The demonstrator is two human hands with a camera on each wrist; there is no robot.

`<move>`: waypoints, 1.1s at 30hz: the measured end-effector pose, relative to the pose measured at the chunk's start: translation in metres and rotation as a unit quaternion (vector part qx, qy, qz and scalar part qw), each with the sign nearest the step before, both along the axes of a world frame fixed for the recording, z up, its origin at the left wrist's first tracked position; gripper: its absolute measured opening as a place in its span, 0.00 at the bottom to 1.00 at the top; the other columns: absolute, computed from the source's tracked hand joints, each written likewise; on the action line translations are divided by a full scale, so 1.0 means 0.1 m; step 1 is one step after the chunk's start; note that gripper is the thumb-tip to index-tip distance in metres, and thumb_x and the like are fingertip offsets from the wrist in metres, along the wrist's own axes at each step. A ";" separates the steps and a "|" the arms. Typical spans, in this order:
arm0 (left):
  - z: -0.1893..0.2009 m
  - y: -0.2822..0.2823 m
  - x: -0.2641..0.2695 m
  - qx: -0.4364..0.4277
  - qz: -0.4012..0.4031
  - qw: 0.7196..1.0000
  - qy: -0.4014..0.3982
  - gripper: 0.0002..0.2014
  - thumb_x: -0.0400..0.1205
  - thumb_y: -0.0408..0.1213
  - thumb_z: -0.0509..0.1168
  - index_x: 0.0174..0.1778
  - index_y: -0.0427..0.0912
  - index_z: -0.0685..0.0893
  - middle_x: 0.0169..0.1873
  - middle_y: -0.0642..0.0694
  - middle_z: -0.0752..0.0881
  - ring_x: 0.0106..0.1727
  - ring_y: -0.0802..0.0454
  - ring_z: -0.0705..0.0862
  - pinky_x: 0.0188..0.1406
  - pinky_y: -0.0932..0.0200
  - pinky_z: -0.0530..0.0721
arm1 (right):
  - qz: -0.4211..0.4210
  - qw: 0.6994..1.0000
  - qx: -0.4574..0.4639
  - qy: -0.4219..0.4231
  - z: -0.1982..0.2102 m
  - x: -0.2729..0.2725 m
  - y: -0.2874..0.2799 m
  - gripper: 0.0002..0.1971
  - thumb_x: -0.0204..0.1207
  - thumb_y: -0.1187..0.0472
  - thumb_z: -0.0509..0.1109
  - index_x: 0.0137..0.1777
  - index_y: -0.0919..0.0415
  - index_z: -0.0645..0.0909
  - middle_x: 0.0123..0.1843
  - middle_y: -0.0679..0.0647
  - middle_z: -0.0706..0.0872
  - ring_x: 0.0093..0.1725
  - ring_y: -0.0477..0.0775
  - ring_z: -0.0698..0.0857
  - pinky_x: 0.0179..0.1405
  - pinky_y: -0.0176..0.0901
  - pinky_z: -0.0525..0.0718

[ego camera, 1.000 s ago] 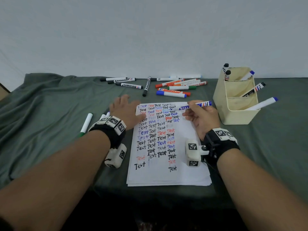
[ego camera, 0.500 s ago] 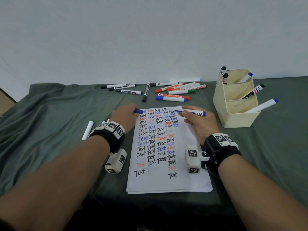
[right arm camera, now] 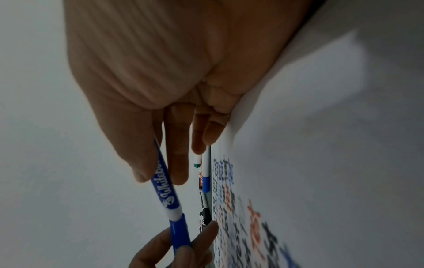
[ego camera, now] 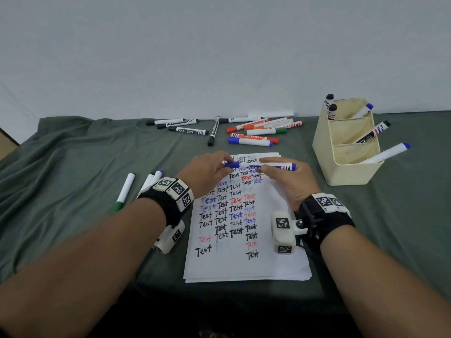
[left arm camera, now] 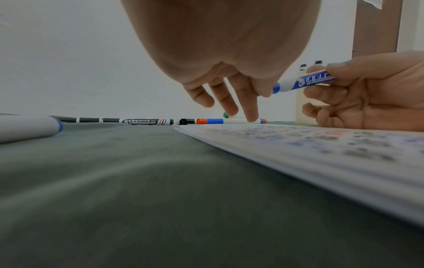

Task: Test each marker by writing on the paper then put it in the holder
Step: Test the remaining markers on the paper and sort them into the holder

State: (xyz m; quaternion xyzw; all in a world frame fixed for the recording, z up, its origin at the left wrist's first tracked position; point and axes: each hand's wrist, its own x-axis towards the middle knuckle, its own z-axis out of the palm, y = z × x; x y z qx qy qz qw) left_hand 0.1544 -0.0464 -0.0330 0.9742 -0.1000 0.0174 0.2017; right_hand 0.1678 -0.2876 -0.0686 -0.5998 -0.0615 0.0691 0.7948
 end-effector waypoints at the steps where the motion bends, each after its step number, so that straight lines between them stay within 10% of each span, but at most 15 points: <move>1: -0.01 0.00 0.00 -0.005 -0.001 1.000 0.002 0.11 0.88 0.50 0.62 0.64 0.54 0.78 0.51 0.54 0.90 0.45 0.55 0.83 0.45 0.54 0.77 | 0.001 1.000 0.003 0.003 0.01 0.00 0.00 0.10 0.69 0.64 0.85 0.50 0.54 0.95 0.50 0.56 0.95 0.50 0.53 0.95 0.45 0.36 0.89; 26: 0.02 -0.07 -0.08 -0.004 -0.012 1.000 0.009 0.03 0.90 0.38 0.59 0.58 0.48 0.77 0.41 0.59 0.75 0.42 0.61 0.74 0.39 0.63 0.69 | 0.068 0.994 -0.084 -0.022 0.08 -0.03 0.01 0.16 0.62 0.54 0.87 0.52 0.47 0.95 0.54 0.47 0.95 0.55 0.47 0.93 0.58 0.39 0.90; 33: -0.03 0.00 -0.05 -0.024 -0.023 0.999 0.000 0.16 0.84 0.57 0.62 0.65 0.57 0.77 0.43 0.57 0.82 0.48 0.59 0.77 0.46 0.58 0.75 | 0.028 0.996 -0.087 -0.020 0.05 -0.03 -0.01 0.08 0.72 0.59 0.84 0.50 0.48 0.95 0.54 0.46 0.95 0.54 0.45 0.93 0.50 0.34 0.88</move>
